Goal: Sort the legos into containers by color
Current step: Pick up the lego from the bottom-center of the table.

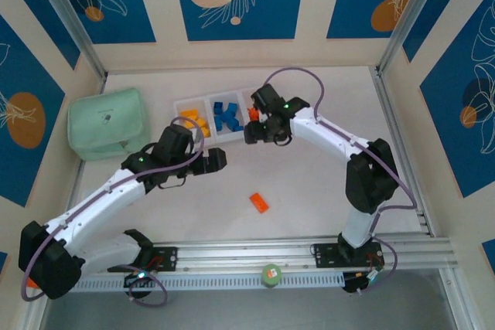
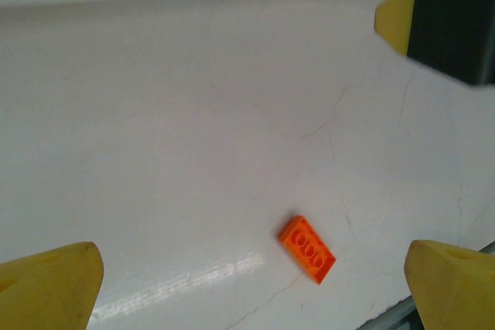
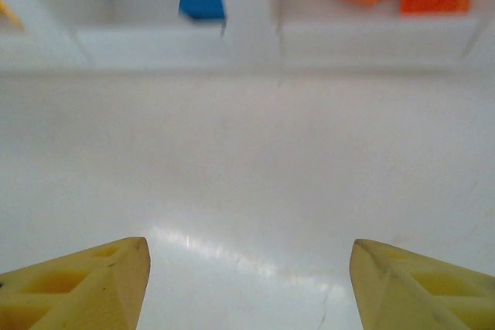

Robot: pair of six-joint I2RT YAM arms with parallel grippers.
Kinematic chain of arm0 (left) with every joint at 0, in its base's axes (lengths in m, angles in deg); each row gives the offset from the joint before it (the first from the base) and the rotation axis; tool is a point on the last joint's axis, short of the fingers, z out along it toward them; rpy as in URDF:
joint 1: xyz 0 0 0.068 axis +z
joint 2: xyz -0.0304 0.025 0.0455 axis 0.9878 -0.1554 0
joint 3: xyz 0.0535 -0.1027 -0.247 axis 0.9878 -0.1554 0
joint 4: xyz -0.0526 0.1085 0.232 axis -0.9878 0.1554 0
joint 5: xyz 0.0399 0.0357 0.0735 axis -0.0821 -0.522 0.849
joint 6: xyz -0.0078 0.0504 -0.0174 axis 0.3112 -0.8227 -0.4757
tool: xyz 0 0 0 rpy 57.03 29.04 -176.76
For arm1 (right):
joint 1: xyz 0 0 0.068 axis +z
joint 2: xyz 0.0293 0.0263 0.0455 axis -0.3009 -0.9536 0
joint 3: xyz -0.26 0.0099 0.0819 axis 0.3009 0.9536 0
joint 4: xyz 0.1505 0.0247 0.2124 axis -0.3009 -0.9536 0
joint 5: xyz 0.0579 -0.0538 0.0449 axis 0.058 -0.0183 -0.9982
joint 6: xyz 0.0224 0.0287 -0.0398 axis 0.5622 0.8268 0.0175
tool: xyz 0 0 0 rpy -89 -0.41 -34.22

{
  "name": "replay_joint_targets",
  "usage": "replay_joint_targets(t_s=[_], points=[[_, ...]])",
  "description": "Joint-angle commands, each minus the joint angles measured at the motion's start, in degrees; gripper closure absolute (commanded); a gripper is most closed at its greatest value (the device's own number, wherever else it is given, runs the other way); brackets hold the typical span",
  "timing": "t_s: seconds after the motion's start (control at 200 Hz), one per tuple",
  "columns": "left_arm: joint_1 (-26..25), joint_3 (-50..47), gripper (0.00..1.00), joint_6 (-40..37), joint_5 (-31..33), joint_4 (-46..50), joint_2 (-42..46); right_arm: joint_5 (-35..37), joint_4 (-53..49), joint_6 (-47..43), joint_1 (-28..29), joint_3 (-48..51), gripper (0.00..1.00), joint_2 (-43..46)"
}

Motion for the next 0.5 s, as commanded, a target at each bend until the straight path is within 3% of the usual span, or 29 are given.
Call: replay_joint_targets(t_s=[0.0, 0.495], points=[[-0.6, -1.6, 0.01, 0.5, -0.8, 3.2, 2.3, 1.6, -1.7, 2.3, 3.2, 4.6, 0.29, 3.9], [-8.8, -9.6, 0.01, 9.9, 5.3, 2.0, 9.2, -0.2, 2.2, 12.8, 18.6, 21.7, 0.20, 8.4]])
